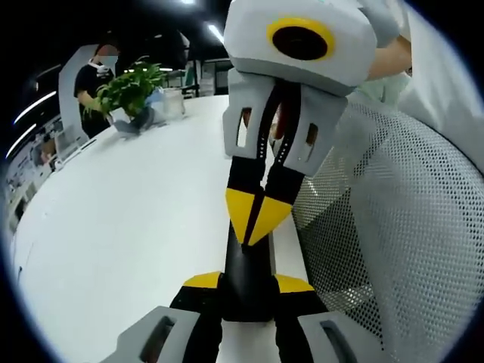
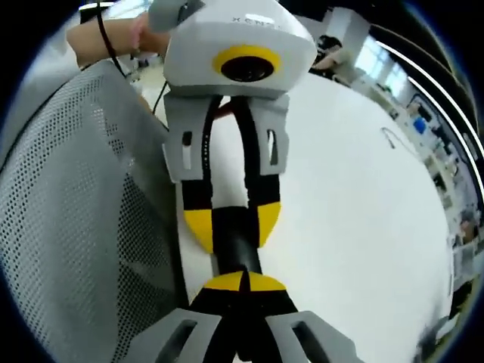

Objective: Press the specified remote control buttons in sequence, fully releasing each button before pressing the next.

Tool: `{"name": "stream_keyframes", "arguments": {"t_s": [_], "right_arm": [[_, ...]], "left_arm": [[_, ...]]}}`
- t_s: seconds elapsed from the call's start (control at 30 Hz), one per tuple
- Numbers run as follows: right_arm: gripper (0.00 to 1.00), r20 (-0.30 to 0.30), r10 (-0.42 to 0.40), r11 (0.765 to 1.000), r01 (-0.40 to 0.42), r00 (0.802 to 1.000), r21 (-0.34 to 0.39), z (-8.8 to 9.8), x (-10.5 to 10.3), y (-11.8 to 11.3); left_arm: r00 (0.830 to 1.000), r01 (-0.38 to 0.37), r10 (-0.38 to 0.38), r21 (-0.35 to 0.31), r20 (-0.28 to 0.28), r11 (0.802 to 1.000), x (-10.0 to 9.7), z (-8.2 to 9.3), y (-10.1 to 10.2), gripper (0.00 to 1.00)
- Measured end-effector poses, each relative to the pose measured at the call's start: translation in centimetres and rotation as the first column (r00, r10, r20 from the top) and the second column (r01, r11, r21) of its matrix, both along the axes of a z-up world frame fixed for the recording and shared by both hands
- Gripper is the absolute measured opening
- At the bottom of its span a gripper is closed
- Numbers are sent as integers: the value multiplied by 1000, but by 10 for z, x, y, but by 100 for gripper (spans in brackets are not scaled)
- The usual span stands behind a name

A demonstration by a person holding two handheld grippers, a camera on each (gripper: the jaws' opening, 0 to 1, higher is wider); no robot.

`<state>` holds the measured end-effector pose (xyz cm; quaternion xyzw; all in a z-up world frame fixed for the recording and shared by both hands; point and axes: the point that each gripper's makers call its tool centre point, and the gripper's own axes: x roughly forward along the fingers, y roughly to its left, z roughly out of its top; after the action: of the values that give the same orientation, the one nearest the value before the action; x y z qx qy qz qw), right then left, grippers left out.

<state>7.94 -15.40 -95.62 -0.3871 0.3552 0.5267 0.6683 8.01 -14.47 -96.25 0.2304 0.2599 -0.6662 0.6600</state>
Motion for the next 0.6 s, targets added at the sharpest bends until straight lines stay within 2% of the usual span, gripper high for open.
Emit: {"name": "stream_keyframes", "arguments": {"t_s": [0.1, 0.13, 0.17, 0.2, 0.27, 0.3, 0.37, 0.43, 0.47, 0.6], "right_arm": [[0, -2, 5, 1000, -5, 1000, 11, 0, 1, 3], [0, -8, 10, 1000, -10, 1000, 25, 1, 0, 6], [0, -38, 29, 997, -26, 999, 66, 1, -6, 14], [0, -29, 50, 996, -48, 998, 69, 2, -9, 19], [0, 44, 81, 996, -82, 996, 28, 1, -3, 21], [0, 49, 75, 997, -76, 996, 28, 1, -4, 22], [0, 43, -10, 998, 7, 999, 56, 0, 4, 20], [0, 79, -50, 999, 50, 996, 9, -1, 18, 10], [0, 79, -19, 1000, 20, 997, -10, -3, 20, 10], [0, 67, 15, 1000, -15, 998, 4, -2, 16, 16]], "left_arm": [[1000, 4, -4, -2, 4, 1000, 0, 0, -1, 24], [1000, 8, -8, 1, 7, 1000, 0, 0, -1, 24], [1000, 14, -14, 9, 13, 1000, -1, 0, -1, 24], [1000, 19, -19, 13, 18, 1000, -1, 0, -1, 24], [1000, 23, -23, 21, 20, 1000, -1, 0, -1, 24], [999, 26, -26, 25, 21, 999, -2, 0, -1, 24], [999, 31, -31, 33, 24, 999, -2, 0, -1, 24], [999, 31, -32, 38, 26, 999, -2, 0, -1, 24], [999, 34, -35, 40, 29, 999, -2, 0, -1, 24], [998, 45, -47, 55, 30, 997, -2, 0, -1, 24]]}}
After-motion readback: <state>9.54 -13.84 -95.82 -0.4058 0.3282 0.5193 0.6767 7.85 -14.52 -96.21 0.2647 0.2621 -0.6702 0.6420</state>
